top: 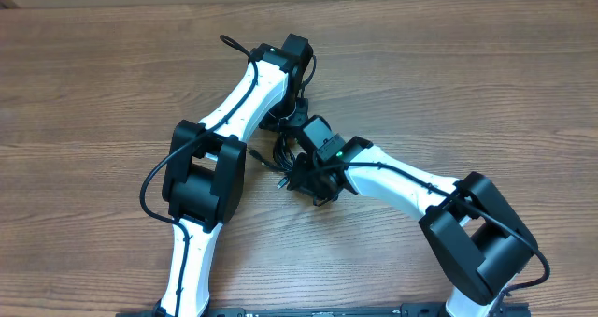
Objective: Untangle cables
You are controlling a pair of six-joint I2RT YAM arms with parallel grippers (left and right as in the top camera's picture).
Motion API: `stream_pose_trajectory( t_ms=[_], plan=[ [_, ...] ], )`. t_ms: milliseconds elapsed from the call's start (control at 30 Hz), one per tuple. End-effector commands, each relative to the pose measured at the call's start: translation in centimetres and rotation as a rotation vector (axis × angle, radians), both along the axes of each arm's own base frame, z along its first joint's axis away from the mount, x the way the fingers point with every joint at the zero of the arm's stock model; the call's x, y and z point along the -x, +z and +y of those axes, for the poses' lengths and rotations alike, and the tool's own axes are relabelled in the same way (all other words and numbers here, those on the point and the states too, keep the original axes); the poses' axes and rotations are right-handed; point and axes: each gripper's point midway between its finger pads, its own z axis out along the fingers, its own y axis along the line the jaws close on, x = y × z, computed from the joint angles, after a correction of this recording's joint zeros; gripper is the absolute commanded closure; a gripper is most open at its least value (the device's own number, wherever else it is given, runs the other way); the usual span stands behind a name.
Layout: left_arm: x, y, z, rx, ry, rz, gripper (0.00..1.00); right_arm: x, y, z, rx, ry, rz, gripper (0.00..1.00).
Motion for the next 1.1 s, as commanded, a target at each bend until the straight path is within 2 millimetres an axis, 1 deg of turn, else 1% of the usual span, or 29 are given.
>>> stream_pose_trajectory(
  t_ms=[0,67,167,300,400,467,533,600,633,667,900,967,1067],
  plan=[
    [-0.8,0.5,0.7,-0.017,0.036,-0.032,0.96,0.0,0.3,0.6,0.019,-0.104,-0.031,0.77],
    [-0.8,0.5,0.7,-0.017,0.035,-0.032,0.96,-0.1,0.4,1.2,0.019,-0.125,-0.056,0.77],
    [-0.9,0.5,0.7,-0.017,0.035,-0.032,0.96,-0.4,0.8,2.3,0.032,-0.122,-0.141,0.77],
    [-0.9,0.5,0.7,-0.017,0.035,-0.033,0.96,-0.9,0.8,1.9,0.08,-0.137,-0.205,0.82],
    [-0.9,0.5,0.7,-0.016,0.035,-0.032,0.96,-1.0,0.7,1.5,0.093,-0.204,-0.201,0.86],
    [-0.9,0.5,0.7,-0.016,0.035,-0.032,0.96,-1.2,0.4,1.2,0.104,-0.252,-0.194,0.88],
    [-0.9,0.5,0.7,-0.016,0.035,-0.032,0.96,-1.1,-0.5,1.1,0.112,-0.273,-0.176,0.88],
    [-0.9,0.5,0.7,-0.016,0.035,-0.032,0.96,-1.0,-1.4,1.3,0.114,-0.268,-0.162,0.85],
    [-0.9,0.5,0.7,-0.016,0.035,-0.033,0.96,-0.9,-1.9,1.7,0.103,-0.261,-0.148,0.81],
    [-0.9,0.5,0.7,-0.016,0.035,-0.033,0.96,-0.9,-2.0,1.9,0.094,-0.258,-0.144,0.8],
    [-0.9,0.5,0.7,-0.015,0.035,-0.035,0.96,-0.8,-2.0,2.0,0.088,-0.253,-0.136,0.81],
    [-0.9,0.5,0.7,-0.015,0.034,-0.035,0.96,-1.1,-2.0,1.7,0.1,-0.263,-0.153,0.87],
    [-0.9,0.5,0.7,-0.015,0.035,-0.034,0.96,-1.1,-1.9,1.7,0.099,-0.263,-0.152,0.96]
  ],
)
